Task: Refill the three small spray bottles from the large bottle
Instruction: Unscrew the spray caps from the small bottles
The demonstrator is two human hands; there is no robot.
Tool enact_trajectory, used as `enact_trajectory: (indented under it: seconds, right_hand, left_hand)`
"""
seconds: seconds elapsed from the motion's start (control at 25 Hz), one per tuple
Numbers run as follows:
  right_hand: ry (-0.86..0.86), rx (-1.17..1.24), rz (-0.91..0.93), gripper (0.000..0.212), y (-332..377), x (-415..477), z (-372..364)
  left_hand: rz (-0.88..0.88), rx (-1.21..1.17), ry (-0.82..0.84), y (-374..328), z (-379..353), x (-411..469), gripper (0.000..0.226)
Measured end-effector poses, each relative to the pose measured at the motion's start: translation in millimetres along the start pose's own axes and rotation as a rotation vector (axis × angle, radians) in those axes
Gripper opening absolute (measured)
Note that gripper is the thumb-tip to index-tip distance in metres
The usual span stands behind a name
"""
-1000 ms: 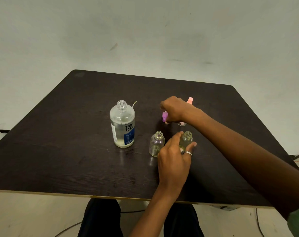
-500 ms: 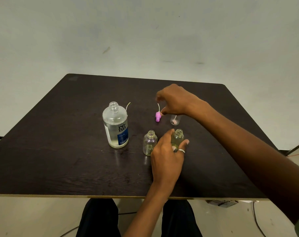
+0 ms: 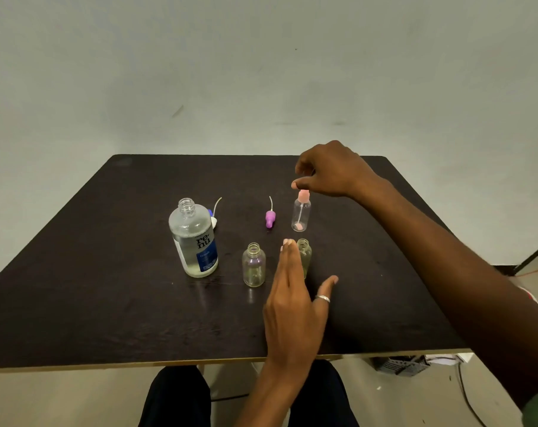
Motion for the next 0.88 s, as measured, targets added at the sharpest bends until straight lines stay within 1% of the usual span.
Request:
enact_trajectory:
  seconds: [0.12, 0.2, 0.28, 0.36, 0.44, 0.6, 0.72, 0.88]
  right_hand:
    - [0.095, 0.010, -0.018, 0.041, -8, 3, -21]
    - [0.132, 0.049, -0.022, 0.041, -12, 2, -34]
    - [0.128, 0.063, -0.018, 0.033, -17, -1, -43]
    - [0.119, 0.070, -0.019, 0.020, -22, -4, -46]
    - [0.134, 0.056, -0.020, 0.014, -27, -8, -42]
    - [0.202, 0.008, 0.001, 0.015, -37, -26, -29]
    - [0.246, 0.003, 0.014, 0.014, -40, -50, -20]
    - [0.257, 0.015, 0.028, 0.012, -40, -85, -10]
  left_hand:
    - [-0.168, 0.047, -0.091, -11, 4, -19, 0.068]
    - [-0.205, 0.017, -0.104, -18, 3, -25, 0.056]
    - [-0.157, -0.066, -0.088, -22, 0, -26, 0.052]
    - [-0.058, -0.162, -0.037, -23, -6, -25, 0.052]
    - [0.044, -0.238, 0.020, -24, -13, -22, 0.053]
    - [0.167, -0.326, 0.095, -29, -29, -15, 0.057]
    - [0.200, -0.340, 0.115, -37, -38, -9, 0.060]
    - [0.246, -0.332, 0.127, -48, -47, -4, 0.076]
Point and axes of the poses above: each hand's wrist, its own x-axis towards the middle knuckle, its own z-axis out of the back of the hand, y = z × x, the point moved 1 cm from there along x, towards the middle knuckle, and after that the axes turned 2 degrees about -z, right-handed, at the moved point
